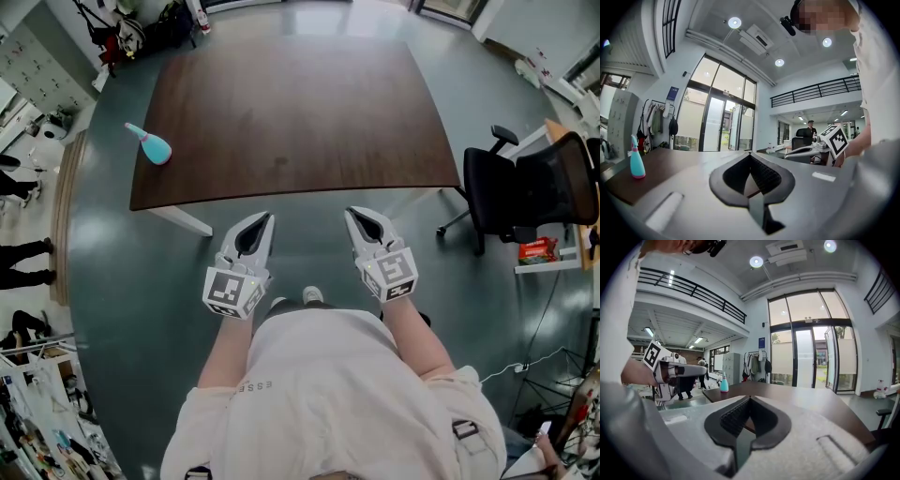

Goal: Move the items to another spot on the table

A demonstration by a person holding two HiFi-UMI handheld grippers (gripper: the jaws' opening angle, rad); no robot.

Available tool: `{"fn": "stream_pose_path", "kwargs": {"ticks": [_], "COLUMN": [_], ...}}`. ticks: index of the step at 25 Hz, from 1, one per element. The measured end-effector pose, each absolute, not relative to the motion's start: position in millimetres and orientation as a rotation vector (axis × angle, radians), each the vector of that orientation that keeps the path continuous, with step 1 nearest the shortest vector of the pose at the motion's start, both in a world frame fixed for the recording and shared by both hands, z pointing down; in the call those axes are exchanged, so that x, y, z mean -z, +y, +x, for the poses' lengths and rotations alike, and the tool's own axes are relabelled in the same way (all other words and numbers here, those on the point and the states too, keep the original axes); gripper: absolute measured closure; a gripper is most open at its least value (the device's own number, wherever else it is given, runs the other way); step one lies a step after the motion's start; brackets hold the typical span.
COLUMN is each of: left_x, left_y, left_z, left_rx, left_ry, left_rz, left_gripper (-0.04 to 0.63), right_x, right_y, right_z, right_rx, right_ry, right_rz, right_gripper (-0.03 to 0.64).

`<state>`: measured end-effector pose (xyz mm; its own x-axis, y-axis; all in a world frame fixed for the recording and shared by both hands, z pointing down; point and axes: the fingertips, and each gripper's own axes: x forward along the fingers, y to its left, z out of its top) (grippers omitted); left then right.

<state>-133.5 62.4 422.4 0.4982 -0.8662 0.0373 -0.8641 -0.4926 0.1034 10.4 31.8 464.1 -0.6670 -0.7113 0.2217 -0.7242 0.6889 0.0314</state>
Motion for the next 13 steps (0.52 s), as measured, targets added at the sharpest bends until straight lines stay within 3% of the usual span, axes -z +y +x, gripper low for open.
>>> {"fn": "stream_pose_path", "kwargs": {"ticks": [13], "left_x": [-425.0], "left_y": [51.9], "left_z": [-118.3], "left_rx": [0.024], "left_ry": [-1.527], "left_rz": [2.611], "left_gripper": [0.578], "right_x": [-467.7], "right_y": [25.4], "right_z": [24.0], "right_rx": [-0.102], "right_ry": [-2.699], "right_rz": [1.146], "right_gripper": [0.626]}}
